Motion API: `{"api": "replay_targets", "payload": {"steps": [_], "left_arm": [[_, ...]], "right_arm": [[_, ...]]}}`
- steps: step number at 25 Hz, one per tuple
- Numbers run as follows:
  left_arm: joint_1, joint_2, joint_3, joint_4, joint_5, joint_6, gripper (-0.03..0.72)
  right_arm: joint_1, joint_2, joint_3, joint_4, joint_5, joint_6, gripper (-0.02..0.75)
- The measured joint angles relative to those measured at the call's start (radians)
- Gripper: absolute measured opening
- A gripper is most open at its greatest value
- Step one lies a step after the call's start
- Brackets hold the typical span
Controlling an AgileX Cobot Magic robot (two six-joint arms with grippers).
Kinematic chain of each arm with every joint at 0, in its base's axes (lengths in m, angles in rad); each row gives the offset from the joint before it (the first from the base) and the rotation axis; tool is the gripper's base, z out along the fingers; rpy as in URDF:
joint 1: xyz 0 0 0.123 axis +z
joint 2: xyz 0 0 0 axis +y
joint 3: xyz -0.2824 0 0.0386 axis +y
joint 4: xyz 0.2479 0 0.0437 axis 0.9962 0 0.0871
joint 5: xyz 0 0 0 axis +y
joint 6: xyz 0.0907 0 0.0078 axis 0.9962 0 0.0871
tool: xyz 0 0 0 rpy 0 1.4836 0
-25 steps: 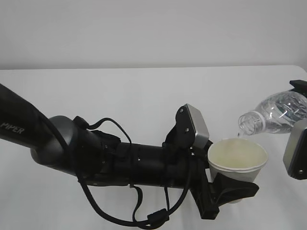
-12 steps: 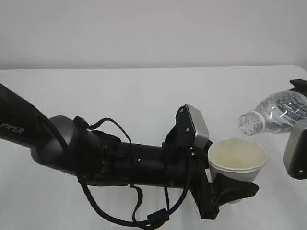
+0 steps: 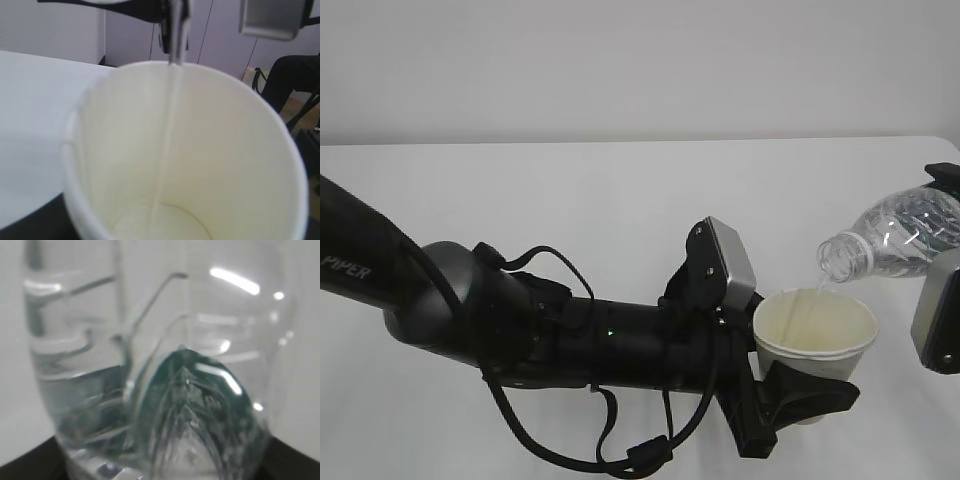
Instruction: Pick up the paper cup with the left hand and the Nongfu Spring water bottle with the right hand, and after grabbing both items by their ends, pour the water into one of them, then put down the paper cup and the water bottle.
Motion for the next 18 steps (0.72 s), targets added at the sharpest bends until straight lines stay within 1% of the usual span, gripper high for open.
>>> {"api": "replay_targets", "payload": {"steps": [18], "left_arm": [[0.0, 0.0, 0.0, 0.0, 0.001, 0.0, 0.455]], "right_arm": [[0.0, 0.0, 0.0, 0.001, 0.0, -0.016, 0.454]]}}
